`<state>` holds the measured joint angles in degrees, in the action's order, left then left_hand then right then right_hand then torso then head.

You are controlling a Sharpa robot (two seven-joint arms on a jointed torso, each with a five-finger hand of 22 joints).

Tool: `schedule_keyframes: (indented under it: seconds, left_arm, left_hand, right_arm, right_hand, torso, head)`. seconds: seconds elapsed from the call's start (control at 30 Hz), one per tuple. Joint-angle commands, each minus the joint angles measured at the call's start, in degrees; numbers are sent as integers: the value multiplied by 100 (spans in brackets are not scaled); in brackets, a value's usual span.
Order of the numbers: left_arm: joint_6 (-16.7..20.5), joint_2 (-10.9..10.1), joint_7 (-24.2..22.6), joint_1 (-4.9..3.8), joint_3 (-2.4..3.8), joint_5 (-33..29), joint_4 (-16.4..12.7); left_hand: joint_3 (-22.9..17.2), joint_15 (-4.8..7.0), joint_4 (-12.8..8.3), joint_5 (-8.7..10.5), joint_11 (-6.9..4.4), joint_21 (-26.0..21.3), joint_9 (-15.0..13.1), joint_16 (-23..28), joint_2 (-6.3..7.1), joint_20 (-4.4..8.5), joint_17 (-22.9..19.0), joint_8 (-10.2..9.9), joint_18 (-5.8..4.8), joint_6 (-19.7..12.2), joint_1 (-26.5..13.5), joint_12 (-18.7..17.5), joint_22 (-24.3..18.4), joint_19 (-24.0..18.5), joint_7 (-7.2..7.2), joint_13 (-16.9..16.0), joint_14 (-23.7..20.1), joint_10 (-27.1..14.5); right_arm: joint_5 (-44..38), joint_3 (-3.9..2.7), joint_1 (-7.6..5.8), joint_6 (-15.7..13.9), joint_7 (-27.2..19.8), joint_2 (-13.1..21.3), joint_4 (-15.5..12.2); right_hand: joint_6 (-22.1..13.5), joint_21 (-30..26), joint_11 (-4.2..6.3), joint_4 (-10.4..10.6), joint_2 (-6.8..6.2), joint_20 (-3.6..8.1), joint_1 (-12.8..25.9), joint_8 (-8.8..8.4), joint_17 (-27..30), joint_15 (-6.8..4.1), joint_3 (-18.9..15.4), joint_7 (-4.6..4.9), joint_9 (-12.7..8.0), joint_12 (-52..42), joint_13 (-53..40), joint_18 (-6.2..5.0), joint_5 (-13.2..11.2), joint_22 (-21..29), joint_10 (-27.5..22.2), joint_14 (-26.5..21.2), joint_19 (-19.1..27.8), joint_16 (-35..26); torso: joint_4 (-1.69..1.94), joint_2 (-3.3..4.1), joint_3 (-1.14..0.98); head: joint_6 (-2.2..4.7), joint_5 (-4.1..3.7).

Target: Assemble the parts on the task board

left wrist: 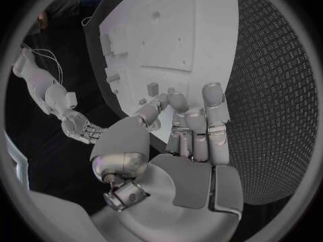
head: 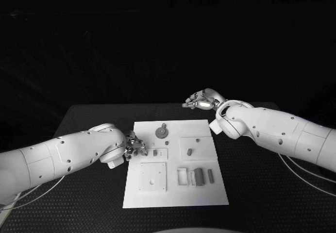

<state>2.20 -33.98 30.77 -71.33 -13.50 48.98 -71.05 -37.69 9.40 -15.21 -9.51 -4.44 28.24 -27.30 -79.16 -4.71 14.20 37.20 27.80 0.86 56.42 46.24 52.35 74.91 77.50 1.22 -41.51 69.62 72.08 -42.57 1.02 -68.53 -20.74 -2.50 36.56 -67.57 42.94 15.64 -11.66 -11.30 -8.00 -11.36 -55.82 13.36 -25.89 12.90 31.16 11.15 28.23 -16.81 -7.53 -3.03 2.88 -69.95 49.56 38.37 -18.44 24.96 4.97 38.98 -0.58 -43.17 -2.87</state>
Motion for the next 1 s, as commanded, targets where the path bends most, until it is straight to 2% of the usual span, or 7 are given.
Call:
schedule_keyframes:
  seconds: [0.03, 0.5, 1.0]
  left_arm:
    - [15, 17, 2, 18, -9, 78, 25]
    - [-80, 73, 13, 21, -9, 79, 65]
    - [-201, 118, 50, 64, -9, 190, 112]
  left_hand:
    - [-83, 108, 54, -39, -10, 19, -509, -13, -75, 11, 6, 353, 30, 395, 17, 7, 109, -5, 57, -9, 82, 22]
    - [-84, 109, 58, -29, -11, 24, -519, -16, -89, 11, 8, 352, 28, 400, 13, 10, 110, -1, 56, -12, 85, 27]
    - [-68, 111, 65, -22, -15, 34, -539, -24, -64, 6, 15, 356, 21, 418, -10, 18, 111, 6, 51, -18, 94, 37]
  right_arm:
    - [-8, -3, -1, 50, -36, -1, -11]
    - [7, -2, 0, 84, -31, 4, -8]
    - [13, -2, 0, 99, -29, 7, -7]
  right_hand:
    - [-39, -34, -11, 13, 59, 5, -15, 33, -6, 5, -10, 182, -8, -31, 10, 42, -8, -6, -40, -40, 19, -35]
    - [-40, -38, -11, 15, 58, 4, -11, 34, -6, 6, -12, 182, -10, -34, 15, 41, -8, -9, -40, -41, 19, -35]
    - [-41, -44, -11, 19, 61, 4, -7, 36, -7, 7, -14, 182, -13, -38, 22, 41, -8, -14, -41, -43, 18, -36]
  torso:
    - [5, 1, 3]
    - [1, 1, -1]
    - [0, -1, -2]
  head:
    - [-1, -2]
    - [-3, -7]
    - [-18, -11]
